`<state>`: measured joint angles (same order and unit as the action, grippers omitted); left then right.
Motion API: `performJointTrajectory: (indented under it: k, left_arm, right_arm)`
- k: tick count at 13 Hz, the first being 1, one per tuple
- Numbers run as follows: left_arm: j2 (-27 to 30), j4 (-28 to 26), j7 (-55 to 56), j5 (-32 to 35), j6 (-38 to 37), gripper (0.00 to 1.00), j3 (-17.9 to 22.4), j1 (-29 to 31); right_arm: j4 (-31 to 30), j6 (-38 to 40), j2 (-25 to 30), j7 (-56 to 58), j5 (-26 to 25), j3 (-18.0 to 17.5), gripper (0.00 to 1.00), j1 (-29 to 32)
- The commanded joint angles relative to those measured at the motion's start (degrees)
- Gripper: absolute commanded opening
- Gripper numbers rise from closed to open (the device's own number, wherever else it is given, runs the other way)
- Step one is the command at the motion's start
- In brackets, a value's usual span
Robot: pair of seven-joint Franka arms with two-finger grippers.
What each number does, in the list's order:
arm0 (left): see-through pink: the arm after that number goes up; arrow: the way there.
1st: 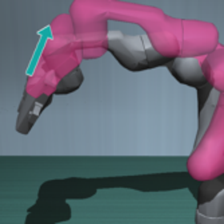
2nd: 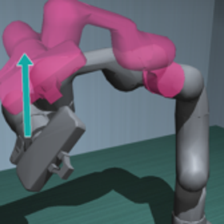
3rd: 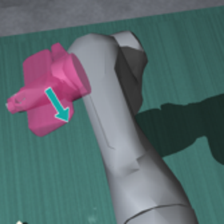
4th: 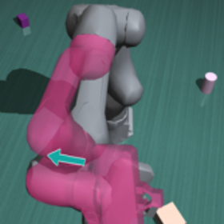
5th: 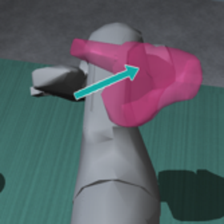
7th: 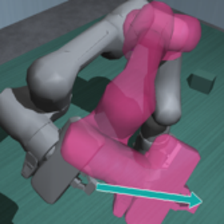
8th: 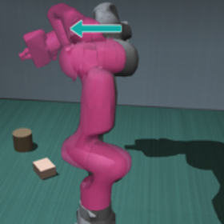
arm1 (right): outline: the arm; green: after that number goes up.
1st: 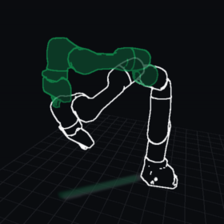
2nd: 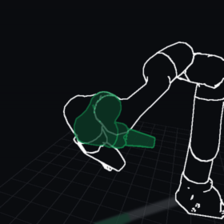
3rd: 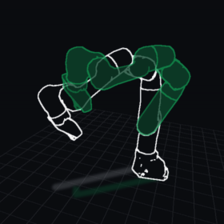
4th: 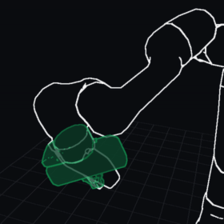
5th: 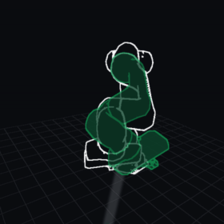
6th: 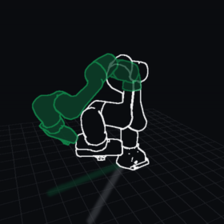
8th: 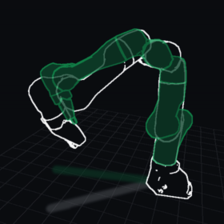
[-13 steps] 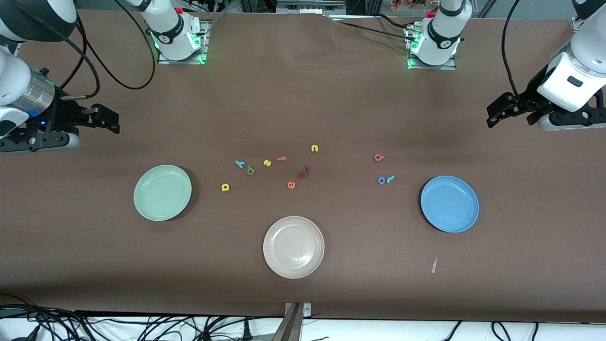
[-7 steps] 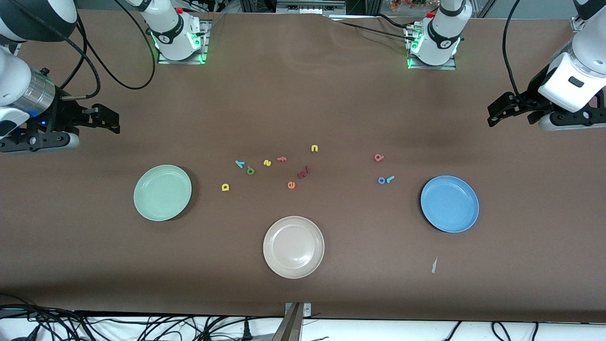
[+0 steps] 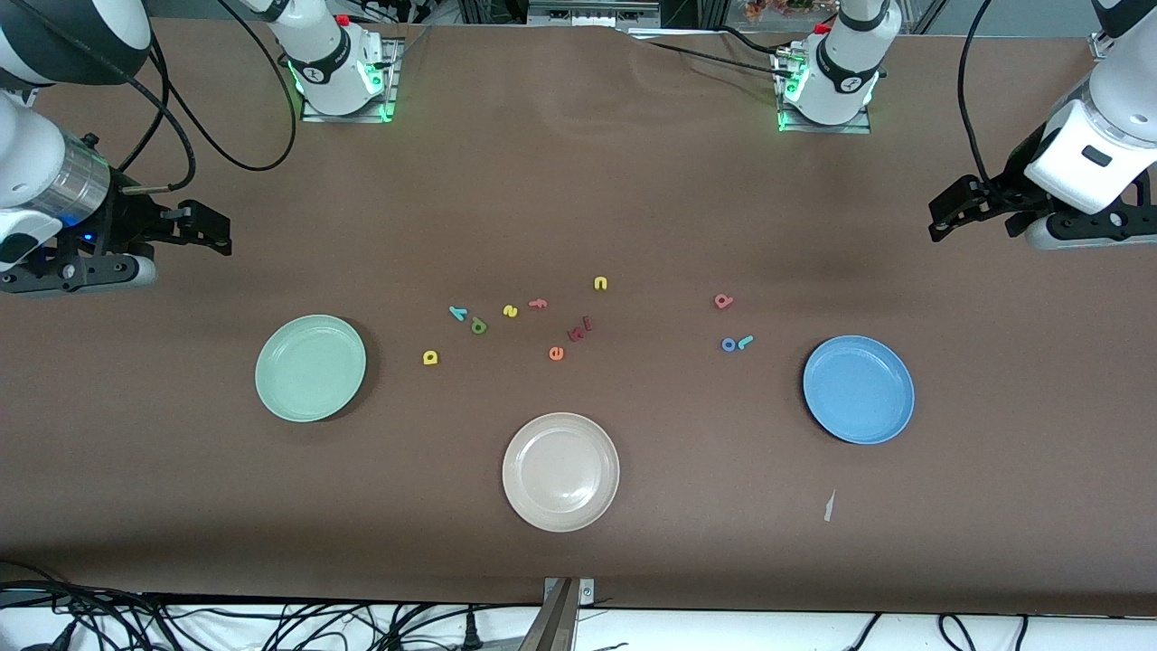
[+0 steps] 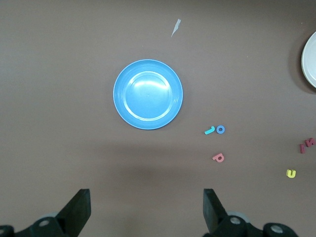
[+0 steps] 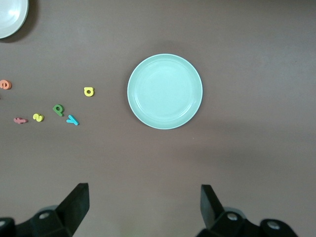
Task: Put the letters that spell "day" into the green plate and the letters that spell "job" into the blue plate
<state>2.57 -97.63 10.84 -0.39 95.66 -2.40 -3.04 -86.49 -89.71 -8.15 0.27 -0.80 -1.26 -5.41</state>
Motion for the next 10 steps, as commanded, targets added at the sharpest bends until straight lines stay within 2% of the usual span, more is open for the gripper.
performJointTrajectory:
  k: [1,10]
  left_arm:
    - [0.1,0.6,-1.2,-0.7,-0.8,1.0,0.2,-0.2]
    - [-0.3,0.9,-1.2,-0.7,-1.1,1.0,0.0,-0.4]
  right_arm:
    - [0.1,0.4,0.1,-0.1,0.7,0.0,1.0,0.0]
    - [-0.6,0.0,0.2,-0.1,0.6,0.0,0.99,0.0]
